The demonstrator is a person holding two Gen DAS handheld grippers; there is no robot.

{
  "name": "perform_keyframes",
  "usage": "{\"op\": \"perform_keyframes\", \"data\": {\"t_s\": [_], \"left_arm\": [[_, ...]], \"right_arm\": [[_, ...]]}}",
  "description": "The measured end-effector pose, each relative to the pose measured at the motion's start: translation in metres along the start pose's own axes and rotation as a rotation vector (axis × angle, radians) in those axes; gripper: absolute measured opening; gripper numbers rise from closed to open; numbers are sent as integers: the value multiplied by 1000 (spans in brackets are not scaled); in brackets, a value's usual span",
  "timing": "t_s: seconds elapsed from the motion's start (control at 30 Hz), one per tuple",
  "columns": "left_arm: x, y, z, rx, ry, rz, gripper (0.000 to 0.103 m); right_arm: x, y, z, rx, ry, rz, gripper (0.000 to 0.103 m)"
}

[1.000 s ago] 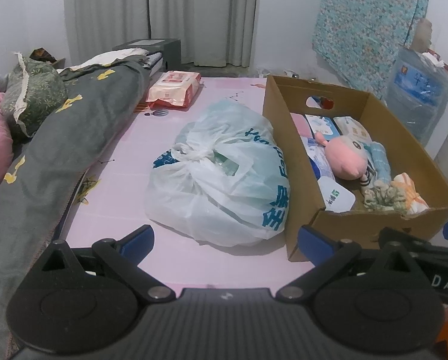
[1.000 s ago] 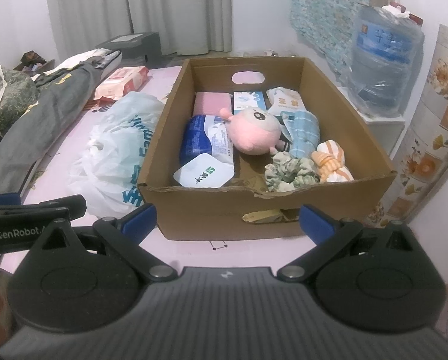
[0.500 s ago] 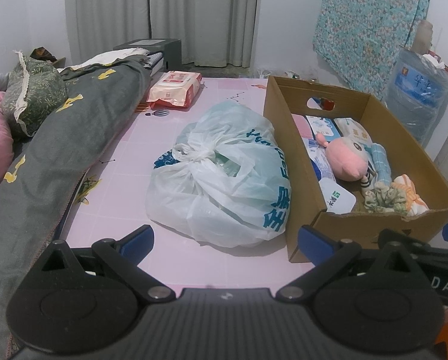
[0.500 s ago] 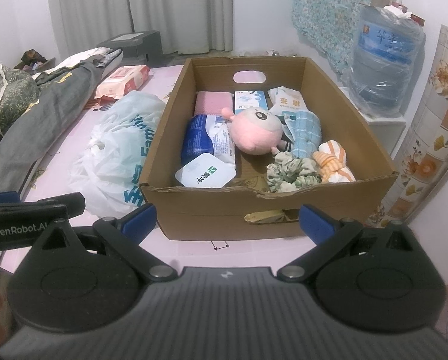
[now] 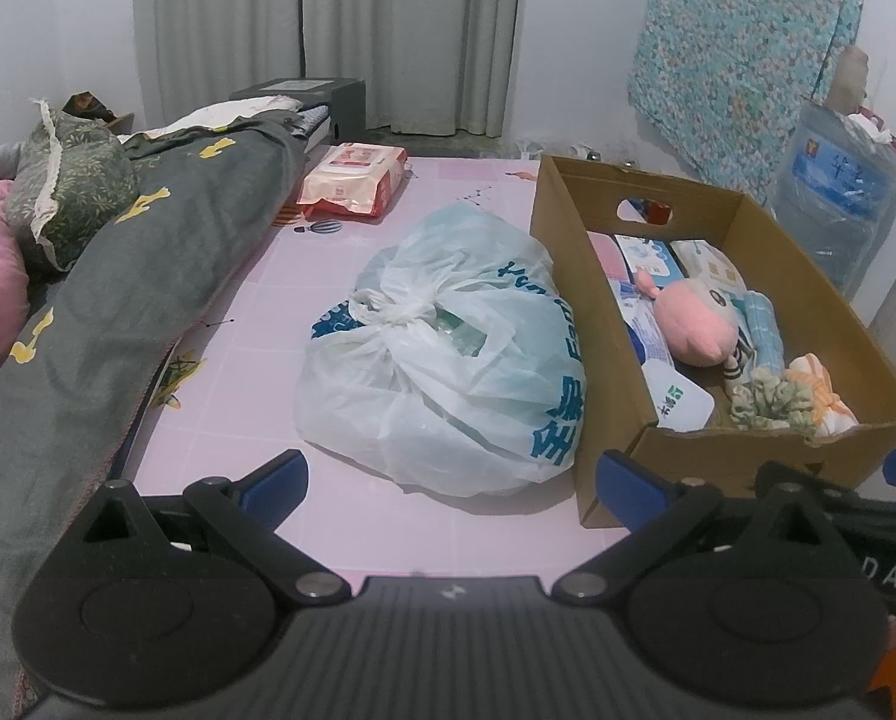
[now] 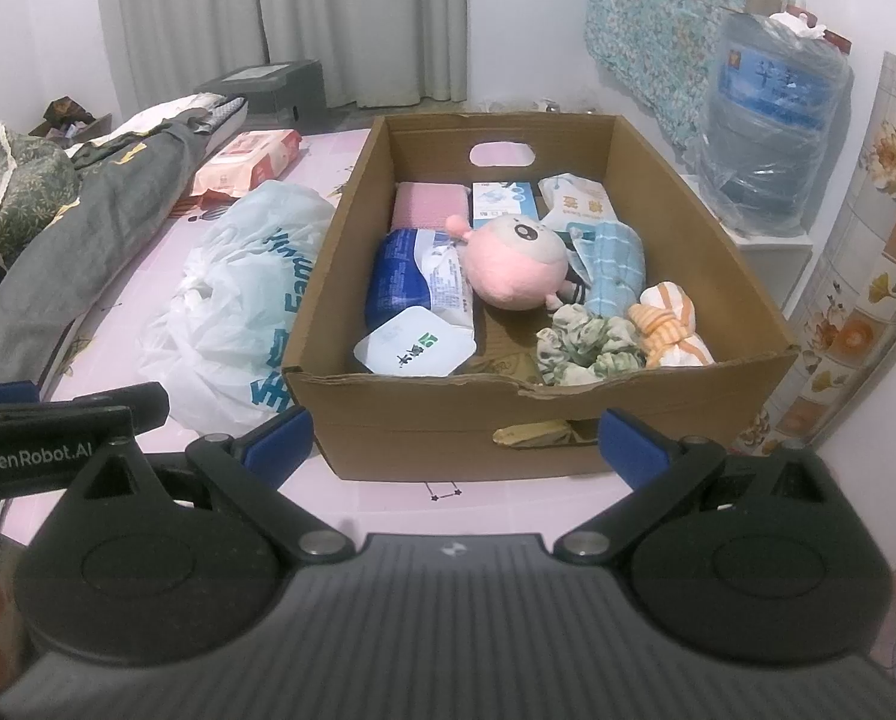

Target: Organize soft objects

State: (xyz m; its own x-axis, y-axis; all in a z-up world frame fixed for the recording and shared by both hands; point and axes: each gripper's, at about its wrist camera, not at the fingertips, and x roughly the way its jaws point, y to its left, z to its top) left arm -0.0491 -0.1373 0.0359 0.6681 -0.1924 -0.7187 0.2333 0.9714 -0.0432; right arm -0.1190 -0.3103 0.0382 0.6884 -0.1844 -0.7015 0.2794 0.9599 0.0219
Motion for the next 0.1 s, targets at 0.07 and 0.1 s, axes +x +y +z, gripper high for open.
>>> {"op": "perform_keyframes", "data": {"t_s": [0.07,0.1], "left_arm": [[0,0,0,-2,-1,0,102],[-1,0,0,-2,-2,0,103]], "right_arm": [[1,1,1,-4,1,2,102],[2,1,1,-5,1,3,102]]}}
